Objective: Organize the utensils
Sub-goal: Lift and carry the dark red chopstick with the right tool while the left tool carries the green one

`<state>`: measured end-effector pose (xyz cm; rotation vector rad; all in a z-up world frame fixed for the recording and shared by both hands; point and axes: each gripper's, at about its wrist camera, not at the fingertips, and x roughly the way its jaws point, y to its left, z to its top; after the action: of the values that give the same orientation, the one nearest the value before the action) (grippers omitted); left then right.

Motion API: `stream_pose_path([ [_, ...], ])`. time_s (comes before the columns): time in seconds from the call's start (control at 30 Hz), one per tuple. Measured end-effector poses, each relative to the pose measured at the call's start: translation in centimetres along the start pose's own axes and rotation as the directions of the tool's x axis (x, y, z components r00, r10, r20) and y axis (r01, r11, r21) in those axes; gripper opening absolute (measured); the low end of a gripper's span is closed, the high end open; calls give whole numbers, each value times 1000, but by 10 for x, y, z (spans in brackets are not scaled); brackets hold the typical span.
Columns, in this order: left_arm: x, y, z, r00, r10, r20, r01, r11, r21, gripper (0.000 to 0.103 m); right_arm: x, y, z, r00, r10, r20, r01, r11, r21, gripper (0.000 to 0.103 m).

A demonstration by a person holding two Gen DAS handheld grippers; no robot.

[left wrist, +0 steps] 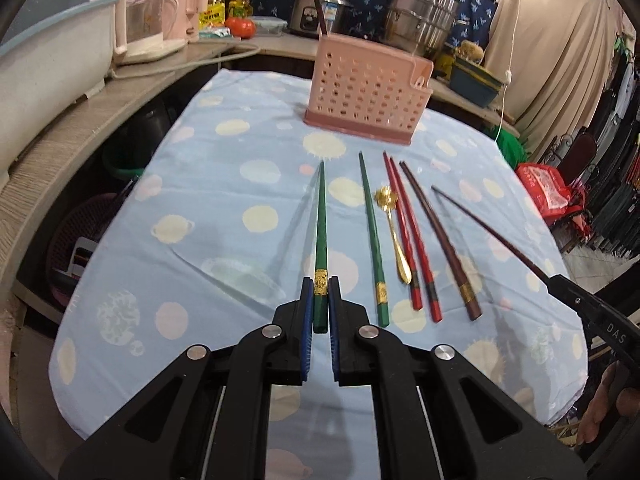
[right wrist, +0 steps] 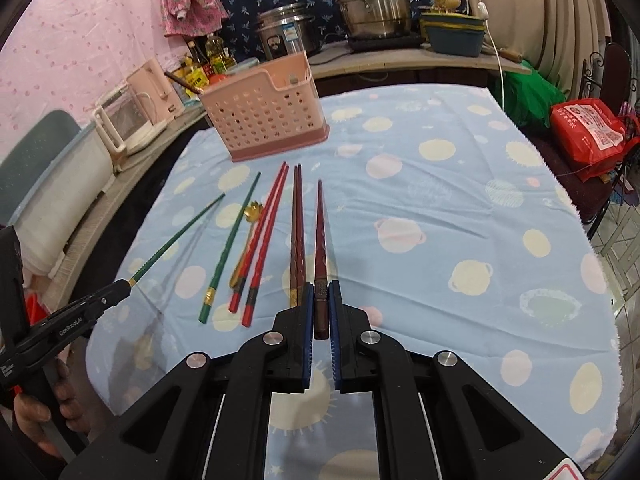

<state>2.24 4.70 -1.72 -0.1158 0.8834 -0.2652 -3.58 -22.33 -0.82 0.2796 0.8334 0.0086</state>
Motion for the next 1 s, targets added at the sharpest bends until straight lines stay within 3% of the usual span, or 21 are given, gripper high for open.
stream_pose_path([
  [0.27, -49, -5, 37, 993, -22, 119, 21, 1000, 4, 7, -43, 6, 34, 991, 37, 125, -36, 999, -7, 7],
  [0.5, -80, -17, 80, 974, -42, 222, 35, 999, 35, 7, -67, 15, 74, 973, 48, 225, -41, 999, -36, 7],
  [0.77, -97, -32, 132, 945, -56, 323, 33, 997, 75, 7, -78, 17, 116, 954, 54, 296, -42, 998, -46, 7],
  [1.0, -101, -45, 191, 915, -72, 397, 32, 994, 107, 7, -77, 19, 176, 930, 65, 363, -50, 998, -48, 7],
])
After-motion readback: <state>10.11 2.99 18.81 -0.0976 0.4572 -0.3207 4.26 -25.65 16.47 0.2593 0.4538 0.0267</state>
